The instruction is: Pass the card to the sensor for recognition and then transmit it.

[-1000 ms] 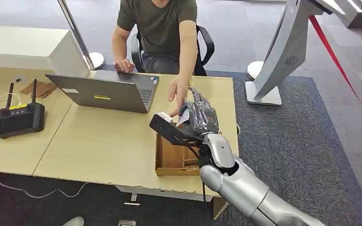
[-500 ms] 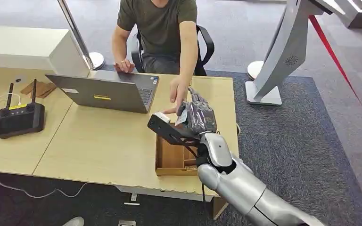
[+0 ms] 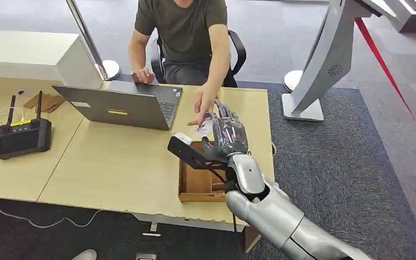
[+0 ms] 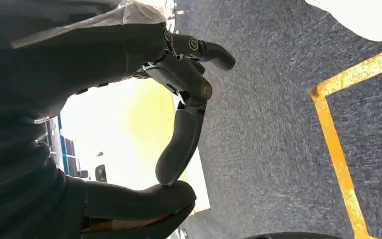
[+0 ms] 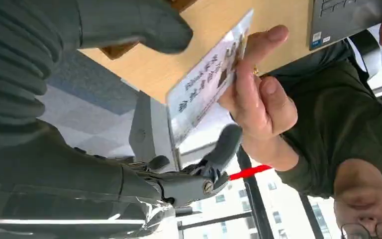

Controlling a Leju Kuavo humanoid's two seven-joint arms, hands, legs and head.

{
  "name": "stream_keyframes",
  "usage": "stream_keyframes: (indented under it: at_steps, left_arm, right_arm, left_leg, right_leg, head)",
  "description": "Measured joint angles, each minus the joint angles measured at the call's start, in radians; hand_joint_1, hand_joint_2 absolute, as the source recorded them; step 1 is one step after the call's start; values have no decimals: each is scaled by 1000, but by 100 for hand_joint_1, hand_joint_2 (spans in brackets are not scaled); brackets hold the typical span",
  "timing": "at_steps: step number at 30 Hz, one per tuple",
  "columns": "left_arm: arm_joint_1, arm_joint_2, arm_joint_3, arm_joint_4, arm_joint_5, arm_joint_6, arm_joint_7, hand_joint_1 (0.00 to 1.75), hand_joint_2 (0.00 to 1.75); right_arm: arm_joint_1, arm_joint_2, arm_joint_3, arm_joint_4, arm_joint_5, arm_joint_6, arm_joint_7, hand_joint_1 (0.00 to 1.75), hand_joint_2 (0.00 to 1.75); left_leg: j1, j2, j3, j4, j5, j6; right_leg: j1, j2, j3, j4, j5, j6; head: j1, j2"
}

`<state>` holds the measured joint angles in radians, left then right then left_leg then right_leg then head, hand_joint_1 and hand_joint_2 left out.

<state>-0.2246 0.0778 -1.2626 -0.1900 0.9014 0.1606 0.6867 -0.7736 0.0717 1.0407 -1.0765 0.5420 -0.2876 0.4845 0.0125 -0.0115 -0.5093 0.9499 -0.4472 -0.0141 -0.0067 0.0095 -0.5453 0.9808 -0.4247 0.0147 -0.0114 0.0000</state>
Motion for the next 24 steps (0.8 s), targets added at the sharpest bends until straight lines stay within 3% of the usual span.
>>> stream_keyframes:
  at_steps: [12,15,19,24]
  left_arm:
    - [9,2,-18,0,42,5,-2,0,175]
    - [22,5,-18,0,56,11,-25,0,175]
    - [47,13,-18,0,81,9,-78,0,175]
    - [86,27,-17,0,109,8,-136,0,175]
  right_arm:
    - [49,-20,-27,-104,62,-42,-47,0,175]
    - [76,-49,-34,-179,222,-56,-27,0,175]
    - [158,-105,-50,-358,424,57,4,0,175]
    - [304,-179,-63,-585,434,193,-29,0,175]
  left_leg:
    - [0,0,0,0,0,0]
    - [0,2,0,0,0,0]
    - [0,2,0,0,0,0]
    - [0,2,0,0,-2,0]
  right_leg:
    - [0,0,0,0,0,0]
    - [0,0,0,0,0,0]
    - [0,0,0,-1,0,0]
    - [0,1,-1,-1,-1,0]
  head:
    - [0,0]
    - [0,0]
    - [0,0]
    - [0,0]
